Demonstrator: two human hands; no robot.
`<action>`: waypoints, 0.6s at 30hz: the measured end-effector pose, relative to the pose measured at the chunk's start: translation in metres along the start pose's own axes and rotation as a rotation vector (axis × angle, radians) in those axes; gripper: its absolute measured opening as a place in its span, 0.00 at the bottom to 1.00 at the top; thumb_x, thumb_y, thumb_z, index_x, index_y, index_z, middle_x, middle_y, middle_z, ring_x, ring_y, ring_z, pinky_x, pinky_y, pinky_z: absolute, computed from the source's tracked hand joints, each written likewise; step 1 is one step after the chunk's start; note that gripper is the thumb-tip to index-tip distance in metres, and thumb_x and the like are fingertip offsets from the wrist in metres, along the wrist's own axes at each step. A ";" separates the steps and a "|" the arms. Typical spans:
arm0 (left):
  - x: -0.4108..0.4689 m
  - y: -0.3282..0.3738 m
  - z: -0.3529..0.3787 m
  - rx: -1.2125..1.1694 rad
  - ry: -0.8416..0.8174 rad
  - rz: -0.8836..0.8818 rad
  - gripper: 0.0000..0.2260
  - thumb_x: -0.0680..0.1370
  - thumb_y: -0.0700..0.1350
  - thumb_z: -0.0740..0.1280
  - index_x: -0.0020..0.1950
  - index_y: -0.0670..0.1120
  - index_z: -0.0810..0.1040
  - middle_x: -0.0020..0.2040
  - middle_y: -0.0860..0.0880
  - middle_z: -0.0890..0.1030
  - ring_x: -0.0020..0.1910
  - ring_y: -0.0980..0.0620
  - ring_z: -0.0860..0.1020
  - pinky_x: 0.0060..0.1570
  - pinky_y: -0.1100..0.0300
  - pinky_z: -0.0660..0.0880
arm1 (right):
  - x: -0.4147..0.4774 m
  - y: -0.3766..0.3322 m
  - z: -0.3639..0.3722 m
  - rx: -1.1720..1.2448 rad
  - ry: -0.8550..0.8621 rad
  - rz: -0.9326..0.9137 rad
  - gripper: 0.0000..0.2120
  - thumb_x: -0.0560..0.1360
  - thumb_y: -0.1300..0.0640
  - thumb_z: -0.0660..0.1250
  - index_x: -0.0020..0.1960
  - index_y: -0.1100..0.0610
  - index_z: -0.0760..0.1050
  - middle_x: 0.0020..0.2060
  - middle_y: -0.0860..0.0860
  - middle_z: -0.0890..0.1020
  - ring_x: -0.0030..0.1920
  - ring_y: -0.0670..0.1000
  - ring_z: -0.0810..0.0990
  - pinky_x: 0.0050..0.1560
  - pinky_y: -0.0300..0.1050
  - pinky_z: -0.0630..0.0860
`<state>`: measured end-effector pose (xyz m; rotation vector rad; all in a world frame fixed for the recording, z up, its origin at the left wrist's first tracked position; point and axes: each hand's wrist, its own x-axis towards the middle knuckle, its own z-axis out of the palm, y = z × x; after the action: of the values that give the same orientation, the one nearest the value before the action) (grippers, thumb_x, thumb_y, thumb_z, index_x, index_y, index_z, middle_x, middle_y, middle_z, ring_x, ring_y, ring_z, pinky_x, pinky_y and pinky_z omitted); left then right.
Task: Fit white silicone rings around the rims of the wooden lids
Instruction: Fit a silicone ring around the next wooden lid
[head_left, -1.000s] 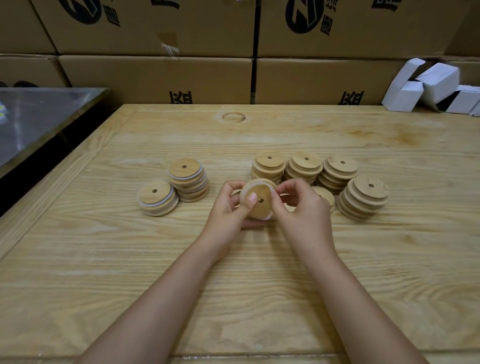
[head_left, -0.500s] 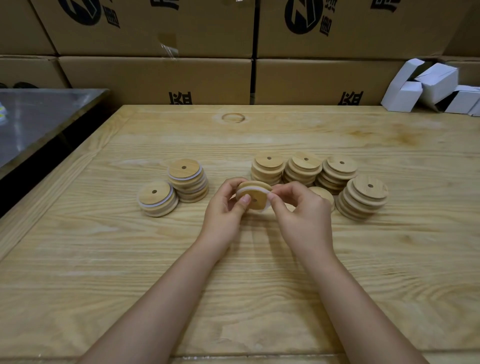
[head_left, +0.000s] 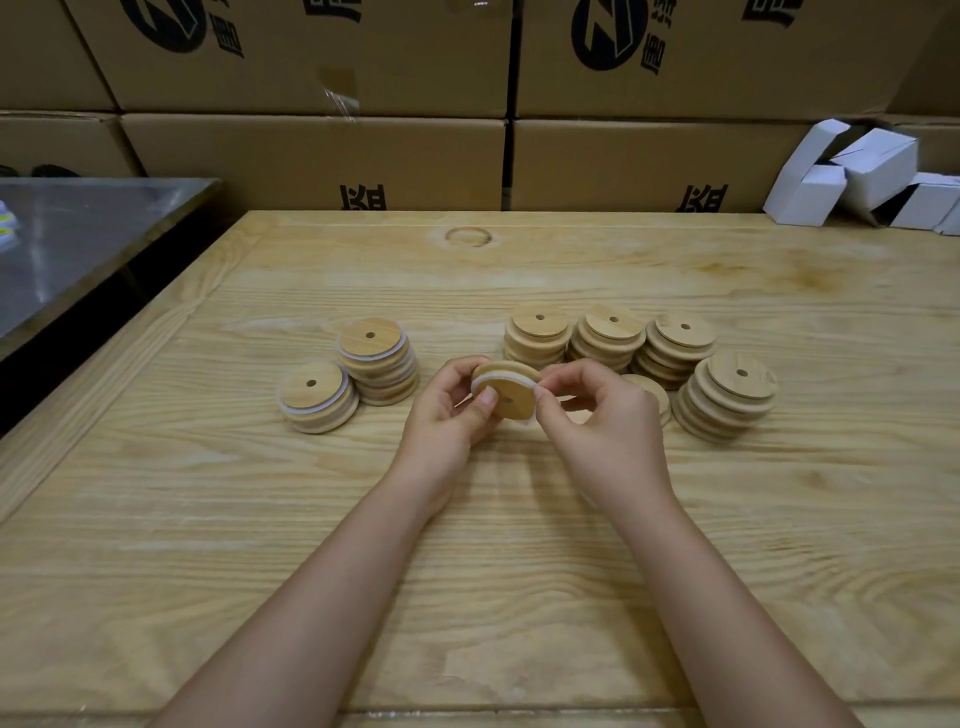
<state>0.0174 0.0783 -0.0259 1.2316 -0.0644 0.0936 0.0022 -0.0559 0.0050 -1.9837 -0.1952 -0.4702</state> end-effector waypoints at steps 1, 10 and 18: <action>-0.001 0.001 0.001 0.014 -0.011 0.000 0.11 0.78 0.31 0.59 0.50 0.47 0.72 0.44 0.50 0.78 0.39 0.61 0.79 0.44 0.63 0.77 | 0.000 0.000 0.000 -0.027 0.005 -0.022 0.08 0.70 0.62 0.70 0.38 0.50 0.77 0.35 0.39 0.80 0.42 0.40 0.78 0.45 0.35 0.74; -0.008 0.001 0.006 0.115 -0.120 0.009 0.06 0.77 0.34 0.62 0.48 0.45 0.72 0.33 0.53 0.83 0.30 0.60 0.78 0.29 0.67 0.74 | -0.003 0.002 0.001 -0.276 -0.002 -0.225 0.03 0.72 0.61 0.69 0.44 0.61 0.77 0.39 0.51 0.81 0.41 0.52 0.78 0.43 0.44 0.71; -0.003 0.000 0.000 -0.006 -0.038 0.011 0.07 0.77 0.36 0.62 0.50 0.48 0.73 0.38 0.52 0.83 0.37 0.56 0.81 0.37 0.57 0.80 | -0.003 0.003 0.001 -0.253 0.028 -0.238 0.03 0.72 0.62 0.71 0.43 0.62 0.78 0.41 0.52 0.82 0.44 0.53 0.80 0.46 0.49 0.74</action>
<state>0.0145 0.0788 -0.0259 1.2271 -0.1039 0.0794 0.0010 -0.0560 0.0012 -2.2101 -0.3724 -0.7044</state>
